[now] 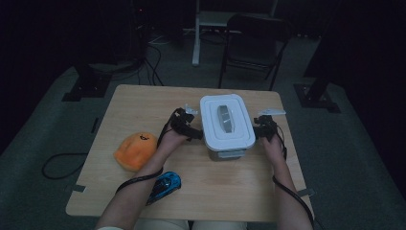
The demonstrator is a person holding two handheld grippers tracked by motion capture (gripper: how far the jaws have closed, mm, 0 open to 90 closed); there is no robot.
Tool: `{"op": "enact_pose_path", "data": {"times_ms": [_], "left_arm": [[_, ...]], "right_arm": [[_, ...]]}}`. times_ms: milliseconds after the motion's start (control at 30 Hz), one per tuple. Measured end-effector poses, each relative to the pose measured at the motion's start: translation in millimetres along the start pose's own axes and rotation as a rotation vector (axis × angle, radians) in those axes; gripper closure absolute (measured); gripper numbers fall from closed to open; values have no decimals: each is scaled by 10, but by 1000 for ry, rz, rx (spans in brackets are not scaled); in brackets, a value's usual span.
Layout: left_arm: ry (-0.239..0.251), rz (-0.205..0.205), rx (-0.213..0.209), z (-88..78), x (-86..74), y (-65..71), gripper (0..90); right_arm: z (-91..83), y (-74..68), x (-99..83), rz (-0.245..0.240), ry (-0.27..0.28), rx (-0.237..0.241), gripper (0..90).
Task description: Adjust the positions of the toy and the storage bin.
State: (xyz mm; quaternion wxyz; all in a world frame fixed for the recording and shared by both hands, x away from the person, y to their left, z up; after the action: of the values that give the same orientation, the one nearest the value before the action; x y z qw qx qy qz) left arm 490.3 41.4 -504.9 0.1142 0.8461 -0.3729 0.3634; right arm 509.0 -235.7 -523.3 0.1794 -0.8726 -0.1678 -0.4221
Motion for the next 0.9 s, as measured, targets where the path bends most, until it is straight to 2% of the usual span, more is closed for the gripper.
{"op": "enact_pose_path", "data": {"times_ms": [367,700,900], "left_arm": [[-5,48,-2,-135,-90,195,32],[7,84,-46,-274,-211,517,32],[14,108,-52,-353,-284,674,32]], "right_arm": [[-117,-78,-91,-50,-3,37,289],[-315,-119,-241,-111,1,105,294],[-423,-169,-309,-150,9,124,294]]}}
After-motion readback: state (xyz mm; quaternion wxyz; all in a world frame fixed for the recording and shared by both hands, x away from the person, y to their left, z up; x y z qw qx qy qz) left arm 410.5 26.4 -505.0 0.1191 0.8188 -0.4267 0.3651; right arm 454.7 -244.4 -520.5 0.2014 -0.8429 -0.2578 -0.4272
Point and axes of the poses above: each handheld gripper's, and its own axes: z roughly forward along the jaws, x roughly out of its top, y roughly to its right, the point moved 6 cm from there along z, roughly forward along the jaws, and after that the axes turned 6 degrees about z, right-handed, at the moved point
